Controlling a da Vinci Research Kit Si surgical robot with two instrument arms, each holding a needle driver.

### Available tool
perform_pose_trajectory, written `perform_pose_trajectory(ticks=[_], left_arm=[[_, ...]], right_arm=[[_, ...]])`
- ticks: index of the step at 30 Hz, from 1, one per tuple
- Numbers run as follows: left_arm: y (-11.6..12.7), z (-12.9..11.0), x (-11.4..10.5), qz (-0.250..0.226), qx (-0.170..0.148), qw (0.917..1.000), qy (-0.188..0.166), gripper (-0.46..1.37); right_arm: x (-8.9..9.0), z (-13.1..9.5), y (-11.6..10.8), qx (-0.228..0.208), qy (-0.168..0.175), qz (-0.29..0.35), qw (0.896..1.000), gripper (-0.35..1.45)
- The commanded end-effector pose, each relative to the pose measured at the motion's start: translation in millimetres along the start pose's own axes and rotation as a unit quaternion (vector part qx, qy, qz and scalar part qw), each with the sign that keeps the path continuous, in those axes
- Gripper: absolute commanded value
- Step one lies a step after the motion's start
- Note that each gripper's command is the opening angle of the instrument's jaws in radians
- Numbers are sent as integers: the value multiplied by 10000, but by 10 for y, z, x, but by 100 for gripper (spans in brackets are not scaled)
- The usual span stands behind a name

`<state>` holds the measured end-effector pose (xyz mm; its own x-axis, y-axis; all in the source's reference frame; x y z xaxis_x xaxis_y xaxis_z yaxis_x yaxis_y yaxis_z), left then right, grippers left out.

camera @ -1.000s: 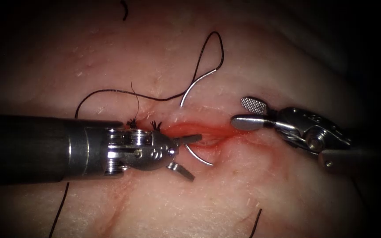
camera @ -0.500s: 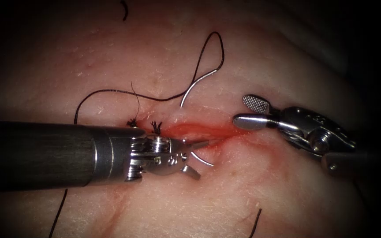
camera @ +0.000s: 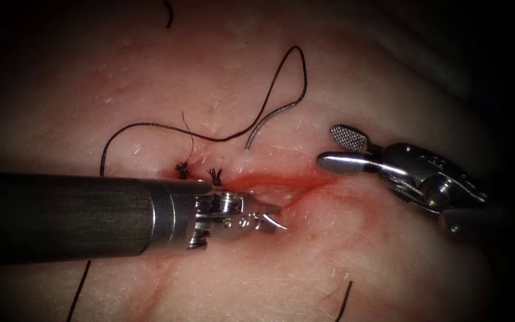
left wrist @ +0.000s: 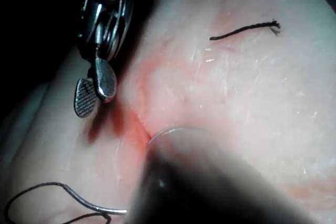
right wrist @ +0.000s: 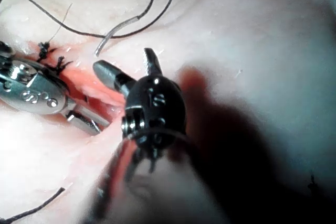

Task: Wound Closure
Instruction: Grasp the needle with the left tool and extract

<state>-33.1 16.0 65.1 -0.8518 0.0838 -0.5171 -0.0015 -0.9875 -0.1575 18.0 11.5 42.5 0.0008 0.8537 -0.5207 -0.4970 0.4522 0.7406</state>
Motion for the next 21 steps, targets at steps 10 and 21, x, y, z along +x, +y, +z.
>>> perform_pose_trajectory(ticks=[10,21], left_arm=[[-14,-29,-10,244,-79,9997,-3,-35],[-24,-39,-32,1127,-434,9922,318,-35]], right_arm=[[-1,-2,-1,25,52,2,10000,79],[-2,-4,-6,32,48,6,10000,79]])
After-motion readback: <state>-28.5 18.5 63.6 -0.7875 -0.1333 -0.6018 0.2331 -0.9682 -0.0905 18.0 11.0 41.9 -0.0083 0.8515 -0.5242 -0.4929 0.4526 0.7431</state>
